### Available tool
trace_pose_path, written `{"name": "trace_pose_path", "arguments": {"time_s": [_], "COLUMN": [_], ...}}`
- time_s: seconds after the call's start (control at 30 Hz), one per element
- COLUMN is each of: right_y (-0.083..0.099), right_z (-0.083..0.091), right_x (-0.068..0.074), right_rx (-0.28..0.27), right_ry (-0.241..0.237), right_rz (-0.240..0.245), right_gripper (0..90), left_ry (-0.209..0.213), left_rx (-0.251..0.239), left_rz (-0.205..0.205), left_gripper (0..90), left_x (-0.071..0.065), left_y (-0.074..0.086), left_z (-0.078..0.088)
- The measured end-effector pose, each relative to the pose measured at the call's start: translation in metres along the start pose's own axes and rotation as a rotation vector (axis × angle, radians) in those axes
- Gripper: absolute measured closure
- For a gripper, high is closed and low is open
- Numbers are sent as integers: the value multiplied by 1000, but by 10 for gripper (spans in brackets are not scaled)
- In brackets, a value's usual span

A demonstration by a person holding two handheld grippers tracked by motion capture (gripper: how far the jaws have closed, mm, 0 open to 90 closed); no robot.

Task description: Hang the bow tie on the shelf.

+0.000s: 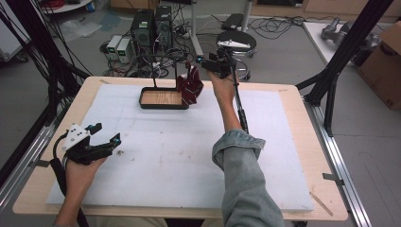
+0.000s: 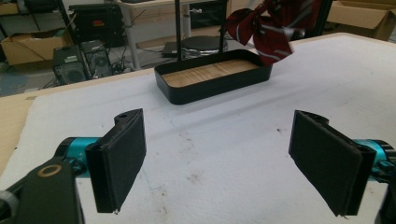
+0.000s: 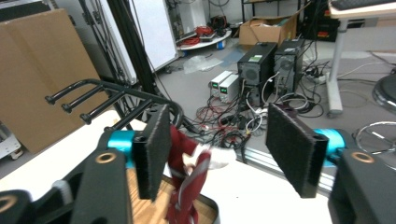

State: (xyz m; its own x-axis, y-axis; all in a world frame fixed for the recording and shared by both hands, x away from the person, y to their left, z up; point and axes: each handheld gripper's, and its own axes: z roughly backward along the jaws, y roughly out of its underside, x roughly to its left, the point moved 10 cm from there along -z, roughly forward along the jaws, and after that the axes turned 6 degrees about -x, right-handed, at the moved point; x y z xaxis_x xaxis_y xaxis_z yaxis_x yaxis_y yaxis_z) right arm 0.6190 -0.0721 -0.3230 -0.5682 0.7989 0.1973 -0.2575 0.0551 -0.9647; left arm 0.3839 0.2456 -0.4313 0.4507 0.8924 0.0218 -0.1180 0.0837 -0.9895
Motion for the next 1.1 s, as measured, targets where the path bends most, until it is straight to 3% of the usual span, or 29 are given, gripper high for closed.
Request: {"name": "trace_pose_path", "arguments": {"time_s": [0.13, 0.33, 0.53, 0.8, 1.1], "right_y": [-11, -21, -27, -41, -37], "right_z": [15, 44, 71, 123, 170], "right_x": [-9, -26, -42, -66, -87], "right_rx": [-31, -94, -114, -191, -195], "right_ry": [14, 83, 125, 180, 231], "right_rz": [-10, -2, 1, 11, 20], "right_gripper": [294, 214, 199, 172, 148], "left_ry": [-7, 2, 11, 9, 5], "left_rx": [1, -7, -8, -2, -3], "left_rz": [-1, -5, -7, -9, -10], "left_gripper": [192, 192, 192, 192, 192], "left_x": [1, -2, -4, -4, -3], "left_y": [1, -1, -3, -2, -1], "left_z": [1, -1, -5, -6, -6]}}
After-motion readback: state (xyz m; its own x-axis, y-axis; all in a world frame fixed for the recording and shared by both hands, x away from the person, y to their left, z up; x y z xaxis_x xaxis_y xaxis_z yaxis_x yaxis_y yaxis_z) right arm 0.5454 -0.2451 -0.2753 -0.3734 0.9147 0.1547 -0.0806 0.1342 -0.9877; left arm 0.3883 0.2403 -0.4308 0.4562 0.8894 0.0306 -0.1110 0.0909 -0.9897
